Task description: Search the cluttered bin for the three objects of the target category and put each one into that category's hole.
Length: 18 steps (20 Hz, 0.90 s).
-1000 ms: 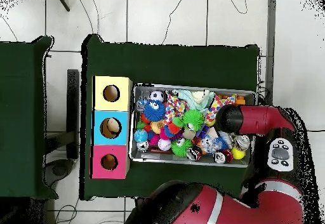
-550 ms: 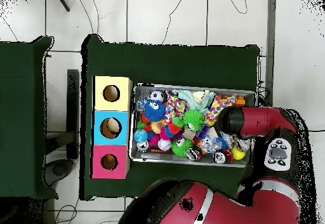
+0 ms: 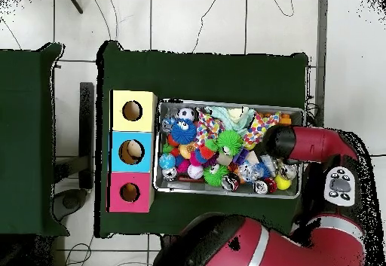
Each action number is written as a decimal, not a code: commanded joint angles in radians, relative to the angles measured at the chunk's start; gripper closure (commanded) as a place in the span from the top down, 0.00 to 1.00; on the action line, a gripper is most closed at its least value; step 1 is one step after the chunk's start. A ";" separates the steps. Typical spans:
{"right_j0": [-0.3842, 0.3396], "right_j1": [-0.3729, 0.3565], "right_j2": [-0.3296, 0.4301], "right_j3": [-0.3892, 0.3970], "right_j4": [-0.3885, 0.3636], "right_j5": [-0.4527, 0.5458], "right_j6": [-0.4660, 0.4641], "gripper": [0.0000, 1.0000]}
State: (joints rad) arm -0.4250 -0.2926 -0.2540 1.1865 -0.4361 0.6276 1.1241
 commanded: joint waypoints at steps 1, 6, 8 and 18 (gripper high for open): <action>-0.060 -0.001 0.132 0.053 0.028 0.029 0.020 0.00; -0.065 0.003 0.140 0.048 0.019 -0.019 0.047 0.00; -0.073 -0.004 0.141 0.055 0.010 -0.040 0.046 0.00; -0.096 -0.168 0.126 0.172 -0.009 0.008 -0.010 0.00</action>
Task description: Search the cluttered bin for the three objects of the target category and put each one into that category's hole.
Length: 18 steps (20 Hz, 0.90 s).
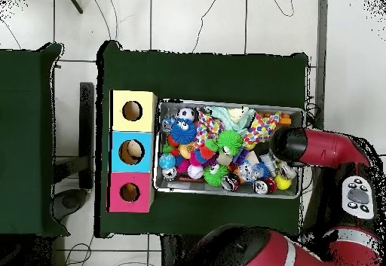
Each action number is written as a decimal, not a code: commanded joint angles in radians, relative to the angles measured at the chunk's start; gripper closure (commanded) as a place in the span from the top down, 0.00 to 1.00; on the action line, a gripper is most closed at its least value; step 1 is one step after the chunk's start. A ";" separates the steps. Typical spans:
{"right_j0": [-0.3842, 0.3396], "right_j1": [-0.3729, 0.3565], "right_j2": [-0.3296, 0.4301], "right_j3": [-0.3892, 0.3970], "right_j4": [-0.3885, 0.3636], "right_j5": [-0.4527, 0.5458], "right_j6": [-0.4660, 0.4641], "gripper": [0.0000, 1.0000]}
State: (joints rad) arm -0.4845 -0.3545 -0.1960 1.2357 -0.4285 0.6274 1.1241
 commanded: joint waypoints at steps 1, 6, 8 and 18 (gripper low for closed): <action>-0.032 -0.121 0.064 0.132 -0.016 0.019 -0.009 0.00; -0.041 -0.245 0.104 0.213 0.052 0.116 -0.033 0.00; -0.038 -0.285 0.108 0.232 0.066 0.149 -0.039 0.00; -0.061 -0.397 0.152 0.332 0.124 0.093 0.013 0.00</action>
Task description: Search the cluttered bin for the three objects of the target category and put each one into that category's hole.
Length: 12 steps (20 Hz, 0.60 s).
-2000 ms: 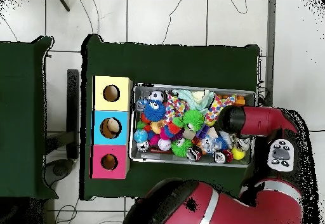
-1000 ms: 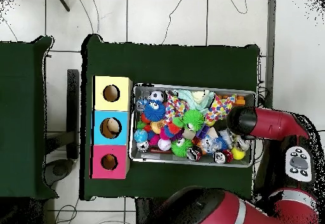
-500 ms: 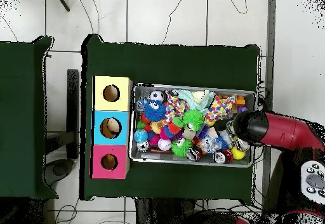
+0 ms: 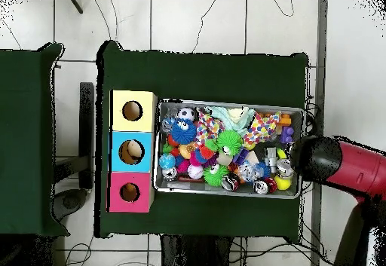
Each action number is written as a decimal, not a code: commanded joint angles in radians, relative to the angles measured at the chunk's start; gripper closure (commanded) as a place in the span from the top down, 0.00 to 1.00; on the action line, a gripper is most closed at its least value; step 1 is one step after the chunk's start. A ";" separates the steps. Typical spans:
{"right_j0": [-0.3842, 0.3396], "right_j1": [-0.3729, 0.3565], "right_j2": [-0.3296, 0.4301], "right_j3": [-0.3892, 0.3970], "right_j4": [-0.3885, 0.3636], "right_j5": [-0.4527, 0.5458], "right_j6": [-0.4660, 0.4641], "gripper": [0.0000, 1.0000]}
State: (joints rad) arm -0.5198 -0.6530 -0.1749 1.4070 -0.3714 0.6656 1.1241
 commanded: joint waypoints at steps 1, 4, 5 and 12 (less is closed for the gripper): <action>-0.024 -0.105 0.130 0.167 0.070 0.052 0.020 0.00; -0.011 -0.144 0.108 0.213 0.075 0.031 0.049 0.00; -0.003 -0.151 0.101 0.220 0.078 0.029 0.064 0.00; 0.022 -0.210 0.088 0.270 0.135 0.036 0.136 0.00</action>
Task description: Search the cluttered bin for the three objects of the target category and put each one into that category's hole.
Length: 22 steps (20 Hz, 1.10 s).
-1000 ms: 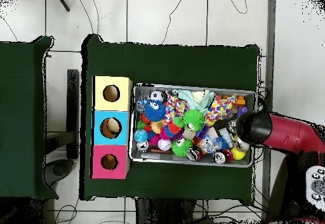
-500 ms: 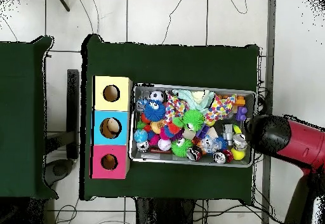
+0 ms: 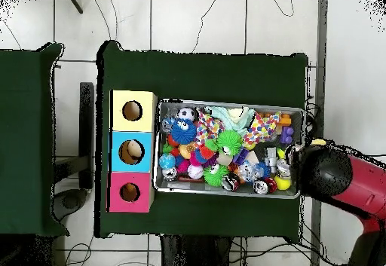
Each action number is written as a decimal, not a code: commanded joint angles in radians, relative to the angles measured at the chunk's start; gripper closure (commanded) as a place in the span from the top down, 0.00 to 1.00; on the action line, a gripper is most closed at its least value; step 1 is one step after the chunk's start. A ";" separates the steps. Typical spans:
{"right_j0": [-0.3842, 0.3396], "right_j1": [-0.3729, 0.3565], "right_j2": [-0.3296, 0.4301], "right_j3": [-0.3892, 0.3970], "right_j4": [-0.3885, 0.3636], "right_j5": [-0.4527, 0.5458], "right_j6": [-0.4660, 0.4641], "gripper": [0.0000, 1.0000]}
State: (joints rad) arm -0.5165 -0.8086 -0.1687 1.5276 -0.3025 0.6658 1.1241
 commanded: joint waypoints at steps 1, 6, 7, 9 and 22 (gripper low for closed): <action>0.023 -0.067 0.078 0.158 0.074 0.039 0.141 0.00; 0.058 -0.101 0.050 0.152 0.095 0.089 0.159 0.00; 0.065 -0.110 0.045 0.153 0.100 0.099 0.161 0.00; 0.079 -0.111 0.039 0.142 0.108 0.118 0.170 0.00; 0.128 -0.176 0.049 0.121 0.211 0.255 0.151 0.00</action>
State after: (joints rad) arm -0.3966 -0.9654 -0.1714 1.5837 -0.1480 0.7721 1.1241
